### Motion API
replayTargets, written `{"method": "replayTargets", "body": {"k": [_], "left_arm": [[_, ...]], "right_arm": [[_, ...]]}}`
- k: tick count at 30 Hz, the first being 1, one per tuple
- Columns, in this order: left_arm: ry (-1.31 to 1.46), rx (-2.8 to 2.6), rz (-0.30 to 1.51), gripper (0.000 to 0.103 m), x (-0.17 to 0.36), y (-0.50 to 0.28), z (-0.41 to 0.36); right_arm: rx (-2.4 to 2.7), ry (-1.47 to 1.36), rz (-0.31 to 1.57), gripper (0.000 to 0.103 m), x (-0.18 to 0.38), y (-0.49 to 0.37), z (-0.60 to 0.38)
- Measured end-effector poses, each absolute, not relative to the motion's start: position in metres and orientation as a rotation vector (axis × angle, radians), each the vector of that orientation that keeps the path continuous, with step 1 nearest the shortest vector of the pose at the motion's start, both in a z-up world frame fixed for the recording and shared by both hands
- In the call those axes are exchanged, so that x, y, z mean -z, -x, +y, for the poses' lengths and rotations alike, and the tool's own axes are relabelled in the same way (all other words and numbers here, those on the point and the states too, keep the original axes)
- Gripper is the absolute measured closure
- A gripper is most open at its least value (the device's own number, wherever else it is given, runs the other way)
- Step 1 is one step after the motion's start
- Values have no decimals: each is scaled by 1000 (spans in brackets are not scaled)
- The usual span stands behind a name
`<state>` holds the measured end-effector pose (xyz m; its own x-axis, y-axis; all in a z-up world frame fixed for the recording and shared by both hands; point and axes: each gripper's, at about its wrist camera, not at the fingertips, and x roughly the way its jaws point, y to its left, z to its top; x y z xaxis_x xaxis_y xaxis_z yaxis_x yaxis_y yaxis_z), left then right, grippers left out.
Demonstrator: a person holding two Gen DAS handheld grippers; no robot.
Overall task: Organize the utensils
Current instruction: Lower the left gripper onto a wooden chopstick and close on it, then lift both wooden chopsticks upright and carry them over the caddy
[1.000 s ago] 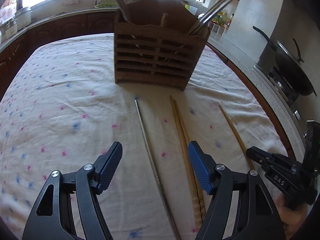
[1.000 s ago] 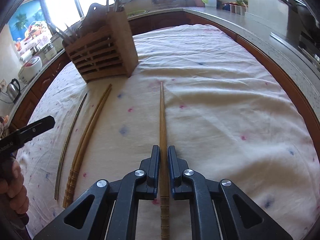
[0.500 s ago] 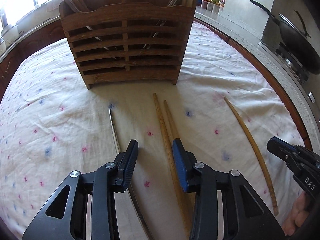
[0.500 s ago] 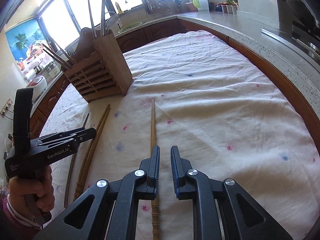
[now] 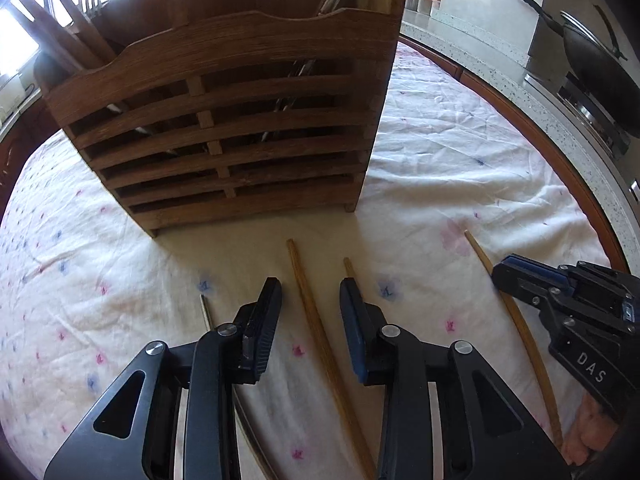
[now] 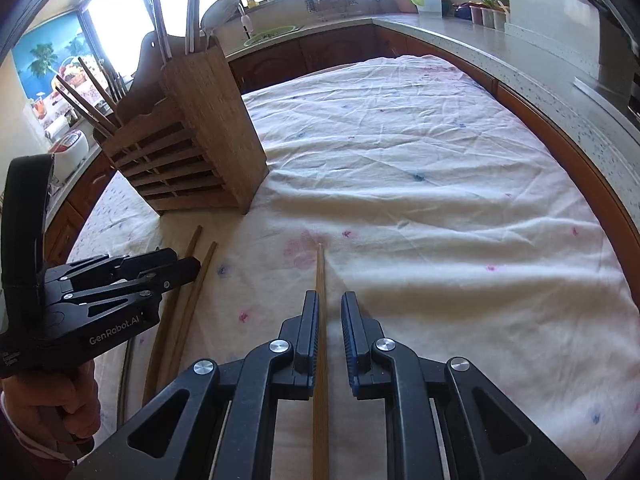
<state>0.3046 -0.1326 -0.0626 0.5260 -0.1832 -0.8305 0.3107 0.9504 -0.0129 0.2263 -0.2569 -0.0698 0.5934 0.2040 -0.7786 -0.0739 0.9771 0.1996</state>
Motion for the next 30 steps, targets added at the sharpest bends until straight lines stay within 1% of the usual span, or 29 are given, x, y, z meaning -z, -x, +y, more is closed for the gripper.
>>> {"method": "replayTargets", "body": {"k": [1,3,5,11,13,14,15,18,23,30], "left_arm": [[-144,305,970,84,63,-305,-134],[-139,319,963,95,64,-306,-136],[-134,327,958,95,64,-305,-136],[-80,366,972,98,63,-296,-124],[-38,381,985,98,62,-292,-118],[-16,391,986,98,61,-289,-115],[-1,398,981,98,58,-285,-113],[31,411,948,98,45,-270,-102],[101,434,881,98,14,-248,-82],[169,452,745,98,-42,-214,-50]], "right_arm": [[-164,-142,938,89,73,-232,-254],[-159,-100,929,89,75,-237,-245],[-149,-45,925,88,74,-240,-237],[-156,-27,933,88,74,-244,-231],[-145,29,921,93,75,-244,-225],[-142,32,916,93,75,-243,-225],[-143,22,917,96,75,-243,-225],[-182,-55,917,98,70,-236,-231],[-228,-130,845,98,39,-208,-233],[-277,-182,700,98,-22,-172,-234]]}}
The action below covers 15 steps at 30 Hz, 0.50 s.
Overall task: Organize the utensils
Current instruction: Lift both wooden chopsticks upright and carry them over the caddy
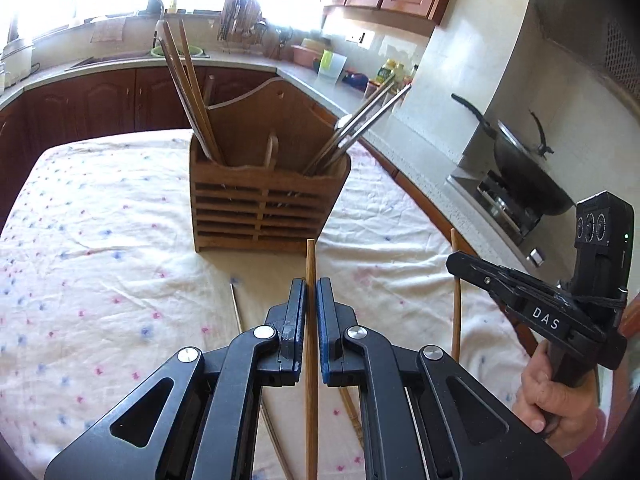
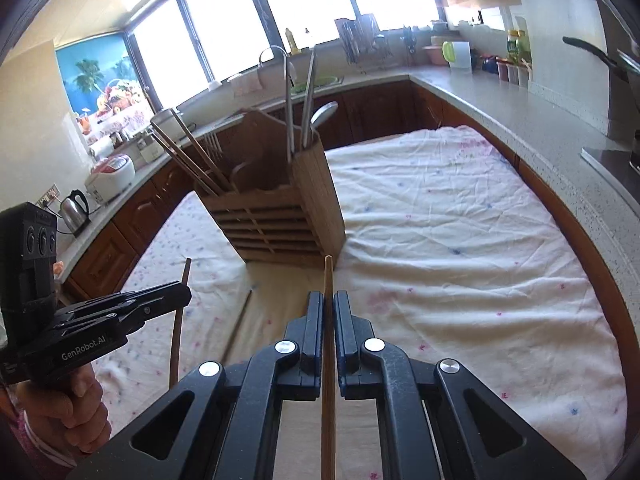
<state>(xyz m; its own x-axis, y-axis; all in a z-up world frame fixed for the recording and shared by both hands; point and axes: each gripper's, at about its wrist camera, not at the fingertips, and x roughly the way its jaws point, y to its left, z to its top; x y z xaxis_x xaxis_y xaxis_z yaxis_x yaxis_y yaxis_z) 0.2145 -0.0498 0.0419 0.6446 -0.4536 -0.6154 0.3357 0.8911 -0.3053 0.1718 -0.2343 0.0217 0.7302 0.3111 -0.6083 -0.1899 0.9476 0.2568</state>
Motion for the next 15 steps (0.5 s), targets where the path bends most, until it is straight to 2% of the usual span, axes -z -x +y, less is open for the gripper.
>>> {"method": "replayTargets", "body": {"k": [9,15], "left_arm": [[237,446,603,98,-98,-190,-4],[267,418,538,98,-114,-186,13]], "right_arm": [[-298,-187,520,98,-94,-143,-238],[-296,-177,460,98,-114,-139,-231]]}}
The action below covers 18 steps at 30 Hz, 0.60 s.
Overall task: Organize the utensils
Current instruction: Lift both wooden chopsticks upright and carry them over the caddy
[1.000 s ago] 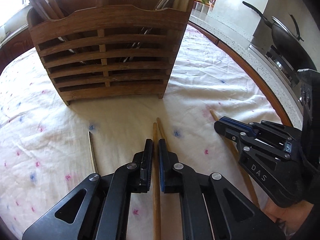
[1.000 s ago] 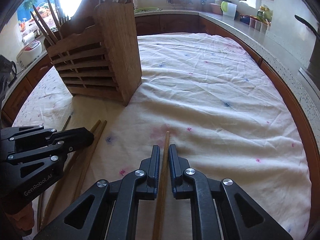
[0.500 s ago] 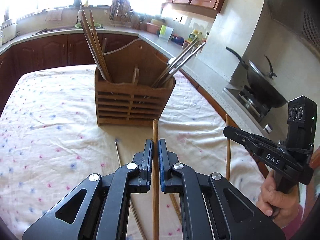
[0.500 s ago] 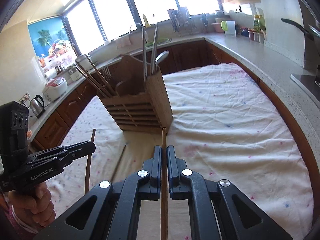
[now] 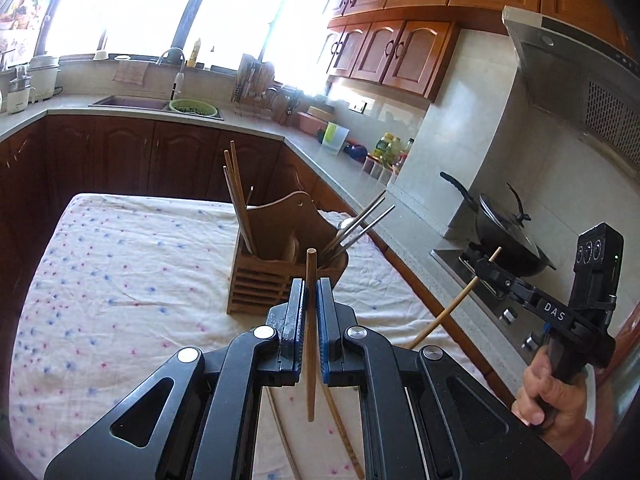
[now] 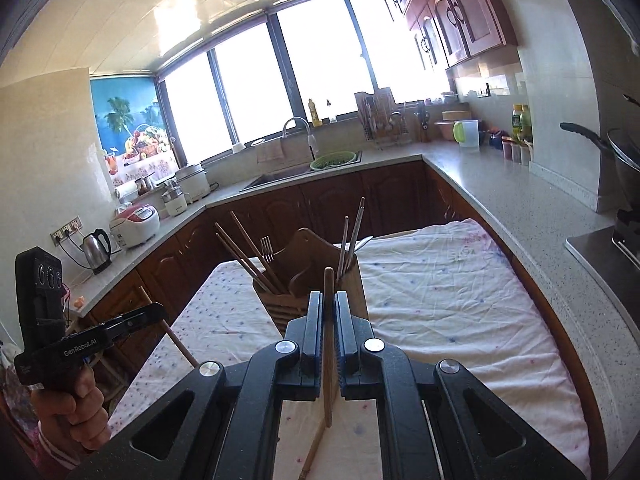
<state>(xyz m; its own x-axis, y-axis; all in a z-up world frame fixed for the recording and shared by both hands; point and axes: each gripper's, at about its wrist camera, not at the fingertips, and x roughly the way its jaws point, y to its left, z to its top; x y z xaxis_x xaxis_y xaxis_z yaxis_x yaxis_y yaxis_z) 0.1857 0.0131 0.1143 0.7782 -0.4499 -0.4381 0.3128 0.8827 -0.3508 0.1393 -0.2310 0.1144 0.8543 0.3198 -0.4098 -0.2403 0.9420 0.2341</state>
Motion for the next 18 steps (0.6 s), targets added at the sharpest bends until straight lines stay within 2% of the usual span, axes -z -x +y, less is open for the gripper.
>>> {"method": "replayTargets", "body": {"k": [18], "left_arm": [[286,350,470,98,-127,-197,32]], "right_arm": [[-310,-190,417,98,-126,-152,-222]]}}
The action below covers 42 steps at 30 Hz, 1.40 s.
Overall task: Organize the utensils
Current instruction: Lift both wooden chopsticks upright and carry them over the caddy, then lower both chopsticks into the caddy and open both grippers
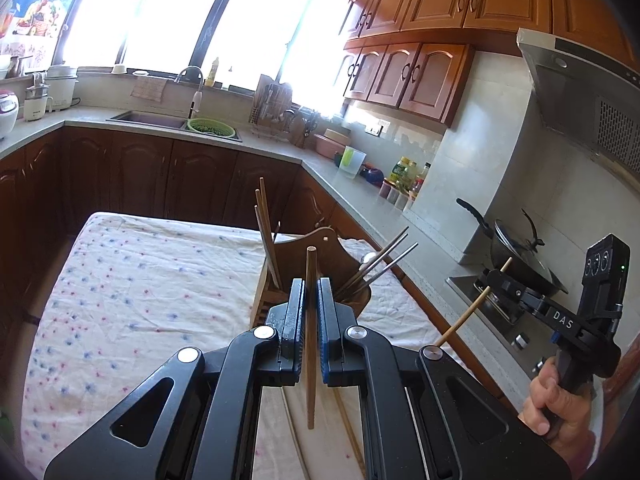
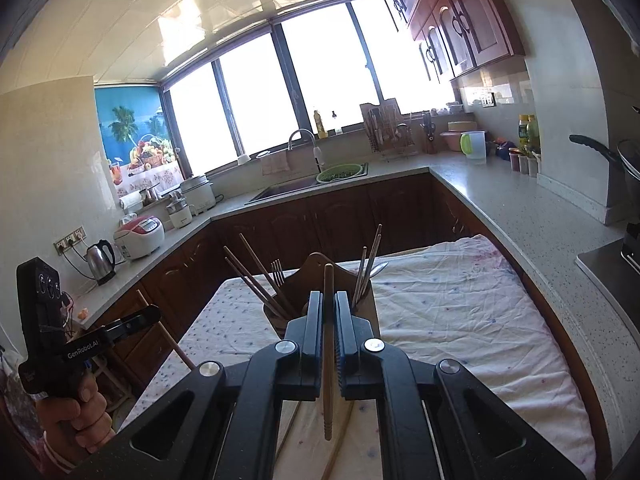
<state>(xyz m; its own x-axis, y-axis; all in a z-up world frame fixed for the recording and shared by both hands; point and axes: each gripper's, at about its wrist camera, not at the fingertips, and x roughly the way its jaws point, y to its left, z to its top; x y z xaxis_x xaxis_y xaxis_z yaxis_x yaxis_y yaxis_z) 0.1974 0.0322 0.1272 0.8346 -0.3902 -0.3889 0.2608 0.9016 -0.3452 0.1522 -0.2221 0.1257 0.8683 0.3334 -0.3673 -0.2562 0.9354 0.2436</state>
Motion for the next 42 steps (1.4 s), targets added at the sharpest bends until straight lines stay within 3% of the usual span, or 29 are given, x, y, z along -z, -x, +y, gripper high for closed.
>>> {"method": "replayTargets", "body": {"k": [28,42], "left_arm": [[271,240,224,98,-194,-270,21],[234,195,309,98,-120,-307,0]], "right_arm": [[-256,-248,241,98,-172,-225,-218],[-217,-218,279,98,-123,-256,-203]]}}
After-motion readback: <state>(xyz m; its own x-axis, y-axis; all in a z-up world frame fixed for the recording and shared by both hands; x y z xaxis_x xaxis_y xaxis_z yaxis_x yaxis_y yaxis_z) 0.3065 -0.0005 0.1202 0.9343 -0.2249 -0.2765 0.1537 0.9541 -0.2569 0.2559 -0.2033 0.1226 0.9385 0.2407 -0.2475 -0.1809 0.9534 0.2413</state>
